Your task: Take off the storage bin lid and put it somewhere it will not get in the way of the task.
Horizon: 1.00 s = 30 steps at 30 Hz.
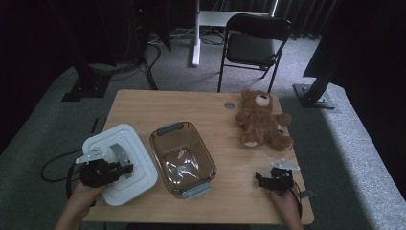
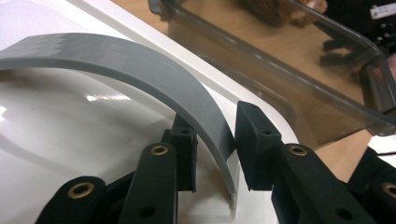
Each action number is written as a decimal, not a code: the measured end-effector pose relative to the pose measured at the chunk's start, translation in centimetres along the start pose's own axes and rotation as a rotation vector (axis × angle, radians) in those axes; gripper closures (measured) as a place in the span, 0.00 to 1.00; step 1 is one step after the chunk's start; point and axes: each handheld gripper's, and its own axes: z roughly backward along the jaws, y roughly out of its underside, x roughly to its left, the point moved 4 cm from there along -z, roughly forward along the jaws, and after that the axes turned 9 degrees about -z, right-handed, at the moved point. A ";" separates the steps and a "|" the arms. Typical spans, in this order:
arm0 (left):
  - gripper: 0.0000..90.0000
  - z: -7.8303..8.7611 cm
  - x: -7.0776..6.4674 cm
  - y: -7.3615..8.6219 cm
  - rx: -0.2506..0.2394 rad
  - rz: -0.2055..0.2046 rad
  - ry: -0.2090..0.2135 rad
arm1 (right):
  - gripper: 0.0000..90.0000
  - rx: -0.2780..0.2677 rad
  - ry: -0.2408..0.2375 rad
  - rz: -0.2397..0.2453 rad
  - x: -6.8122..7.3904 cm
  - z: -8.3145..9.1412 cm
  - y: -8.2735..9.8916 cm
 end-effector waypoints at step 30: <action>0.75 -8.1 3.6 4.1 0.152 0.095 0.066 | 0.14 0.001 0.000 0.000 0.0 0.0 0.0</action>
